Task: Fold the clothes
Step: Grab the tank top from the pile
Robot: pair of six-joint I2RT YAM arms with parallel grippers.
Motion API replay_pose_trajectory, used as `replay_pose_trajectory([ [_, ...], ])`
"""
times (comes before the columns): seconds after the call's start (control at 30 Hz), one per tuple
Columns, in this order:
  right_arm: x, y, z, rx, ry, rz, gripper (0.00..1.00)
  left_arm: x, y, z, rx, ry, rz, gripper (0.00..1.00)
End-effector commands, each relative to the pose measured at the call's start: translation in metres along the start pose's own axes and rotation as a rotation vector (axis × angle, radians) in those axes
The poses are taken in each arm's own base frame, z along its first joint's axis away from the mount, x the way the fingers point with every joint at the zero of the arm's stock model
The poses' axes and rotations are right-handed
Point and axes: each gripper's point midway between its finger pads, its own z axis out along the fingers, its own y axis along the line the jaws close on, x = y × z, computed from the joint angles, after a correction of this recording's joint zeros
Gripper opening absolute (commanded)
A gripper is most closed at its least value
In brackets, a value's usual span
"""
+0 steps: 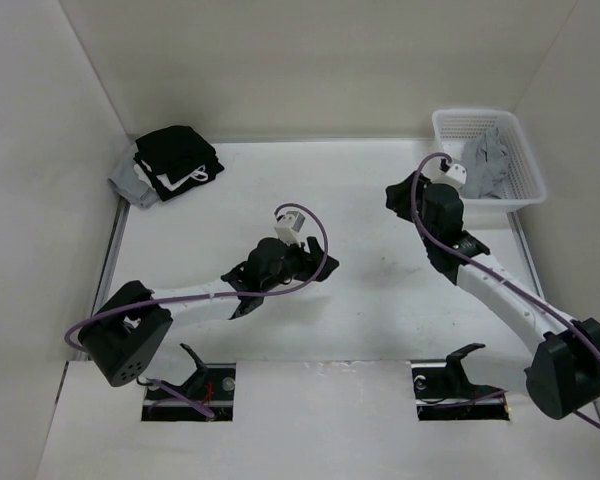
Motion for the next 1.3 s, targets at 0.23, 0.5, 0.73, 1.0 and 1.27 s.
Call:
replay_pose_trajectory([
  [0.23,-0.064,-0.013,0.014,0.053,-0.131,-0.028,0.02,-0.013,-0.01,-0.005,0.056,-0.074,0.026,0.37],
  [0.5,-0.155,-0.168,0.112,0.503,-0.186,-0.029,0.13,-0.015,-0.004,-0.005,0.049,-0.091,0.046,0.12],
  [0.73,-0.152,-0.289,0.186,0.695,-0.092,-0.015,0.5,-0.018,0.02,-0.002,-0.008,-0.098,0.003,0.32],
  [1.0,-0.137,-0.333,0.215,0.743,-0.005,0.022,0.56,-0.026,0.035,-0.001,-0.008,-0.128,-0.07,0.38],
  [1.27,-0.115,-0.359,0.221,0.766,0.035,0.064,0.19,-0.03,0.046,-0.004,-0.022,-0.14,-0.1,0.38],
])
